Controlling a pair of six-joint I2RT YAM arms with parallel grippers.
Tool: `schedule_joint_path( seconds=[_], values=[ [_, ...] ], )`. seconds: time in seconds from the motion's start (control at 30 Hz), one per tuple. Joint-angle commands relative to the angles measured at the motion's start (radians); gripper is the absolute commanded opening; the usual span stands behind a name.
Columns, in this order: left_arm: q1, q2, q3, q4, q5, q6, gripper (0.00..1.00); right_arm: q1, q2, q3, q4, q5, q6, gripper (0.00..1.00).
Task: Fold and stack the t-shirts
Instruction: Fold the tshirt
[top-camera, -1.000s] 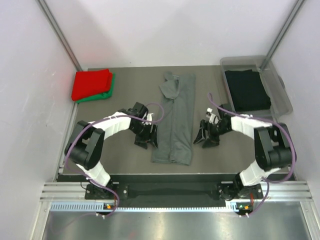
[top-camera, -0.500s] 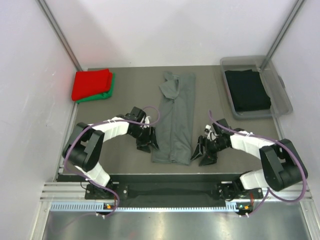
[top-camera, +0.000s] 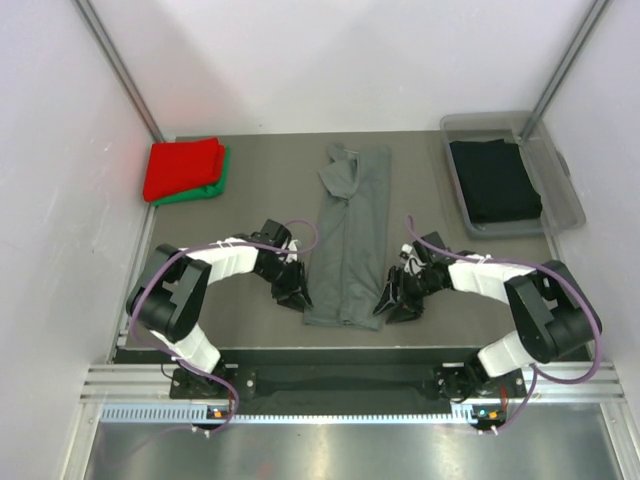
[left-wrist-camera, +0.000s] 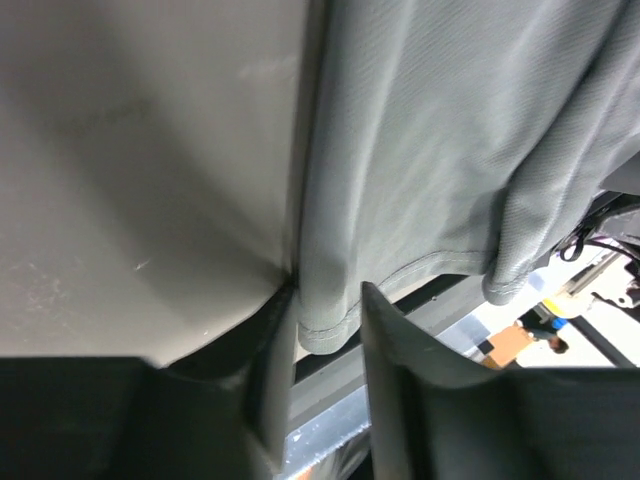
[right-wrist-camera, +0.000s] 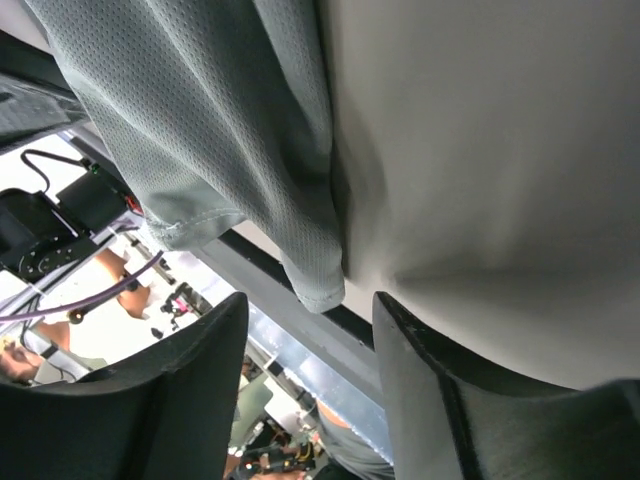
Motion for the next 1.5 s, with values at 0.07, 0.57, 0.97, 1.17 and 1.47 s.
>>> schedule_joint_path(
  seconds=[0.07,0.57,0.97,1.17,1.47],
  values=[
    [-0.008,0.002,-0.034,-0.012,0.038,-0.022,0.31,0.033,0.020,0.024,0.051,0.007,0.036,0.49],
    [-0.039,0.004,-0.041,0.022,0.078,-0.027,0.11,0.093,0.074,0.038,0.123,0.007,0.088,0.28],
    [0.027,-0.108,0.175,-0.111,-0.028,0.117,0.00,-0.033,-0.124,0.090,-0.090,-0.034,-0.076,0.00],
    [0.048,-0.122,0.250,-0.098,-0.042,0.148,0.00,-0.129,-0.217,0.107,-0.109,-0.046,-0.101,0.00],
    [0.084,-0.010,0.404,-0.060,-0.045,0.208,0.00,-0.197,-0.104,0.251,0.089,-0.082,-0.079,0.00]
  ],
)
